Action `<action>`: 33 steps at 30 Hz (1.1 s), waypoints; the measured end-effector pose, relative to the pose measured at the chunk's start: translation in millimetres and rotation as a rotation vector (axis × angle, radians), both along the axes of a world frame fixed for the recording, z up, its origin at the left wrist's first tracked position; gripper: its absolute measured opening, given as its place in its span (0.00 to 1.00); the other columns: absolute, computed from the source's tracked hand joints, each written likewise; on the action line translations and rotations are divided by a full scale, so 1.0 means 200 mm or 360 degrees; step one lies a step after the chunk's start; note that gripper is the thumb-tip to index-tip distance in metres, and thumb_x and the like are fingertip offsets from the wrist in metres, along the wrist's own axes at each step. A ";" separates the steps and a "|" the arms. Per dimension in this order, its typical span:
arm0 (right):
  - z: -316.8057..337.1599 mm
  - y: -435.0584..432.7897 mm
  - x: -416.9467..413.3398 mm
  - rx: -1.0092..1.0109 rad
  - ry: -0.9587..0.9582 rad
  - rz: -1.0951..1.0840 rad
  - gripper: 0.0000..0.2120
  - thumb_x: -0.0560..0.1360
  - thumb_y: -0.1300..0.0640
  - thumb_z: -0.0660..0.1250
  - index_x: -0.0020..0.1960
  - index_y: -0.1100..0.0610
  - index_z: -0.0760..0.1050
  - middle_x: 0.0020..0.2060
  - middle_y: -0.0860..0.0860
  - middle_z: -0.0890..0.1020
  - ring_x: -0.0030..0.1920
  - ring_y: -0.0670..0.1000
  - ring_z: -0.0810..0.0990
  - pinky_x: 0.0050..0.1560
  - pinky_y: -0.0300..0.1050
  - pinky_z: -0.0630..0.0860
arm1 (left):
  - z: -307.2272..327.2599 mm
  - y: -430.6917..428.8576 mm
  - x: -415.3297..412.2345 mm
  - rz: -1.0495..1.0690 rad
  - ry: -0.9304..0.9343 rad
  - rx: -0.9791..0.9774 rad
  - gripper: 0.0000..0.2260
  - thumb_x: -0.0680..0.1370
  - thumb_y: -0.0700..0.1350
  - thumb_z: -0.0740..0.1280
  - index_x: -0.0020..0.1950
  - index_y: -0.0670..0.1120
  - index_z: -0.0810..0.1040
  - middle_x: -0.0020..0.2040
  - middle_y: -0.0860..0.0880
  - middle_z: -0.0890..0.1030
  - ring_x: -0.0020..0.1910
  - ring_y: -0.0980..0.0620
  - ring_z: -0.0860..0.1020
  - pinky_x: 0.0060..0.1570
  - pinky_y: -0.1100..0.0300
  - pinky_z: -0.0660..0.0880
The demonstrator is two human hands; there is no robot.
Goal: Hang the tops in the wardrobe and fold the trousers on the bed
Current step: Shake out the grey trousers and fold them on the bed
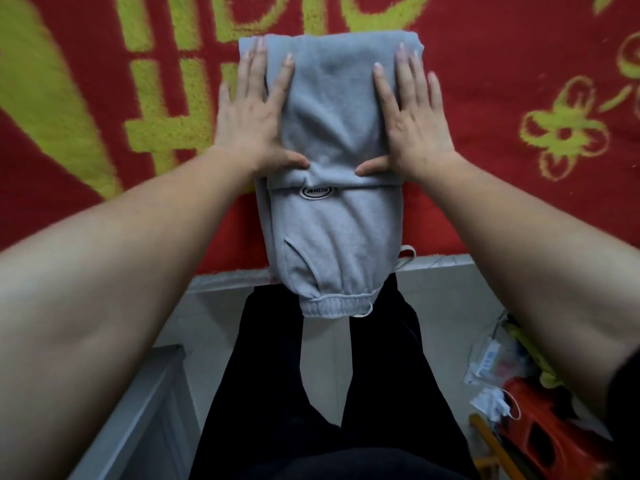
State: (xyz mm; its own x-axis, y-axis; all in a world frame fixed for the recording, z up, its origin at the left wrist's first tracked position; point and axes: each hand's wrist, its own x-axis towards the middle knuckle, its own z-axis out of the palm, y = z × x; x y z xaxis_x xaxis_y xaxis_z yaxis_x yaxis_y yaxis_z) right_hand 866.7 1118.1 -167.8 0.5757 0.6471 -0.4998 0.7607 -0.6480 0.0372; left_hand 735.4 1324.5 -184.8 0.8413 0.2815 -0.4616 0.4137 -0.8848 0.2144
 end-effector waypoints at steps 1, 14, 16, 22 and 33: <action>0.01 -0.05 -0.07 0.0079 0.0026 -0.0176 0.65 0.61 0.28 0.72 0.81 0.57 0.40 0.79 0.63 0.44 0.80 0.63 0.44 0.78 0.60 0.48 | 0.01 -0.05 -0.07 0.0191 -0.0057 -0.0059 0.58 0.64 0.70 0.72 0.80 0.52 0.39 0.80 0.41 0.41 0.79 0.42 0.43 0.75 0.41 0.52; -0.10 -0.60 -0.89 0.0568 0.0933 -0.2082 0.37 0.62 0.41 0.81 0.64 0.55 0.73 0.57 0.49 0.82 0.56 0.48 0.81 0.57 0.44 0.77 | 0.01 -0.72 -0.89 0.1890 0.0273 -0.1163 0.28 0.64 0.56 0.81 0.56 0.45 0.74 0.53 0.47 0.82 0.52 0.48 0.81 0.57 0.48 0.77; -0.13 -0.64 -0.90 0.0617 0.1171 -0.2111 0.29 0.63 0.46 0.82 0.59 0.56 0.79 0.51 0.48 0.86 0.53 0.48 0.84 0.54 0.45 0.80 | -0.01 -0.77 -0.94 0.1998 0.0251 -0.1236 0.25 0.63 0.55 0.80 0.54 0.45 0.79 0.51 0.47 0.84 0.51 0.49 0.82 0.56 0.48 0.79; -0.15 -0.84 -0.93 0.0609 0.1586 -0.2159 0.27 0.64 0.49 0.80 0.59 0.57 0.79 0.53 0.51 0.85 0.54 0.49 0.83 0.57 0.46 0.78 | -0.02 -0.84 -1.02 0.2143 0.0232 -0.1411 0.29 0.60 0.49 0.80 0.57 0.42 0.76 0.53 0.44 0.83 0.52 0.46 0.83 0.56 0.48 0.79; 0.20 -0.82 -0.82 0.0538 0.1827 -0.2208 0.18 0.73 0.50 0.72 0.59 0.58 0.79 0.46 0.52 0.83 0.45 0.52 0.82 0.45 0.46 0.78 | 0.39 -0.84 -0.92 0.2238 0.0480 -0.1934 0.06 0.77 0.49 0.65 0.42 0.49 0.76 0.31 0.52 0.78 0.29 0.55 0.76 0.29 0.65 0.72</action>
State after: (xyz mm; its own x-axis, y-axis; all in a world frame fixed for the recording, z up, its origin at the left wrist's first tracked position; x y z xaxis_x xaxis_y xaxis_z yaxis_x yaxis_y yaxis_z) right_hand 702.4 953.6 -126.8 0.2287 0.2028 -0.9521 -0.7163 -0.6272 -0.3057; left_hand 551.4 1156.3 -107.3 0.1819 0.0517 -0.9820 0.7442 0.6454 0.1718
